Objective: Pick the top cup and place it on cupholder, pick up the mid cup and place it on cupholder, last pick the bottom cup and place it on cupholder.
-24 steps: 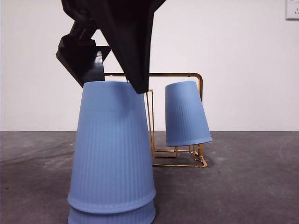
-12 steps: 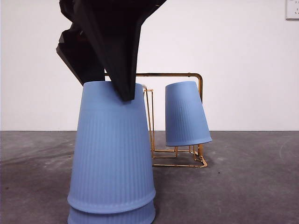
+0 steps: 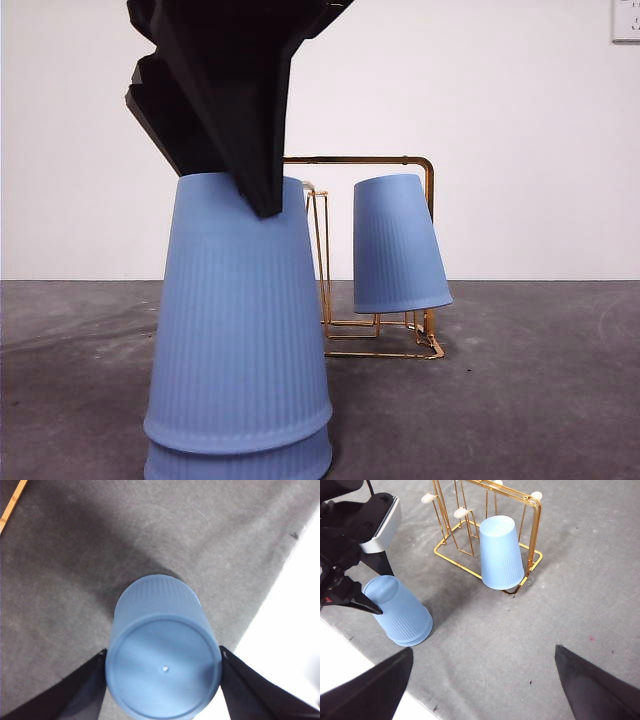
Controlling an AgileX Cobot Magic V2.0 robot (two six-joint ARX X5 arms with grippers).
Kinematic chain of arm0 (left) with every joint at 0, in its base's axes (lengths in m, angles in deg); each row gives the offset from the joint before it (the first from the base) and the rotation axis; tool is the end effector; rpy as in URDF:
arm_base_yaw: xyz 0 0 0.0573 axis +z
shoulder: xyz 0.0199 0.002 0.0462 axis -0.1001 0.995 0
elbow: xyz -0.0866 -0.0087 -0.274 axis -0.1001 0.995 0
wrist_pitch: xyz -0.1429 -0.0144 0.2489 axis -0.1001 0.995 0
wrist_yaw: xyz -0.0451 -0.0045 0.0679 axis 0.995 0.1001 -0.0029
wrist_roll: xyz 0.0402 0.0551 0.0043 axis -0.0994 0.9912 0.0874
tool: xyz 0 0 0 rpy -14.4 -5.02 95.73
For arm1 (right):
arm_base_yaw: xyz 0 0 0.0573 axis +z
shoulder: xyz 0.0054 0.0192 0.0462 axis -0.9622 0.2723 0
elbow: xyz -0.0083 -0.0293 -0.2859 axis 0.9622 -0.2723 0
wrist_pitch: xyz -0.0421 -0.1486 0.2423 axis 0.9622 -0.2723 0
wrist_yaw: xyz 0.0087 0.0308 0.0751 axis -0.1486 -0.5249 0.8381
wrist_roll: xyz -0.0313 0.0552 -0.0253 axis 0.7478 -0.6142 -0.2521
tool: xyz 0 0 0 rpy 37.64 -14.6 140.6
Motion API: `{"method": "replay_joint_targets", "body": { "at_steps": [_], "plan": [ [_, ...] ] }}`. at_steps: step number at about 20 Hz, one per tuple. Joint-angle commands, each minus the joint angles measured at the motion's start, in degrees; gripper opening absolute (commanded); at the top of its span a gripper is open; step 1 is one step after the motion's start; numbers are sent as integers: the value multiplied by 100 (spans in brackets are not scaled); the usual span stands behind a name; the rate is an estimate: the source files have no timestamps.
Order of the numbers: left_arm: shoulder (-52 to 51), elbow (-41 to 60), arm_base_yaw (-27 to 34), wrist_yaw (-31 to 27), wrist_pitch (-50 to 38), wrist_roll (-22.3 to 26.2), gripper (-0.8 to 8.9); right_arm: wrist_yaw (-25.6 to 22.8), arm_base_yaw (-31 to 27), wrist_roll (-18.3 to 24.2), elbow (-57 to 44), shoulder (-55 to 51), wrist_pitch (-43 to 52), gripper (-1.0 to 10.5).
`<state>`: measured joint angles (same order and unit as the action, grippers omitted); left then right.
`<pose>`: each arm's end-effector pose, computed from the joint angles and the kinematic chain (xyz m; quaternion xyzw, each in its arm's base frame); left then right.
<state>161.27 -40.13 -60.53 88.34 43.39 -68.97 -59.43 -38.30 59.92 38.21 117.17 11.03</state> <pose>0.1897 -0.2738 0.2707 0.3020 0.5239 -0.4164 0.6789 0.0673 0.0521 0.3913 -0.0241 0.3081 0.2979 0.9032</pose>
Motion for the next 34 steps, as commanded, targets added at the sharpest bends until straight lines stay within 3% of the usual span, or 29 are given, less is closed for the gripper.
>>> {"method": "replay_joint_targets", "body": {
  "at_steps": [1,20,29,32,34],
  "plan": [
    [81,-199,-63,4,83,42,240,-9,39,26,48,33,77,455],
    [-20,-1657,-63,4,1397,28,240,-13,39,26,48,33,77,455],
    [-758,-1875,-61,-22,1622,-13,240,-52,39,24,48,33,77,455],
    [-1097,-1875,-42,-636,1609,-223,240,-52,39,20,48,33,74,455],
    [-1285,-1875,50,-1449,1576,-459,240,-52,39,20,48,33,72,455]
  ]
}}
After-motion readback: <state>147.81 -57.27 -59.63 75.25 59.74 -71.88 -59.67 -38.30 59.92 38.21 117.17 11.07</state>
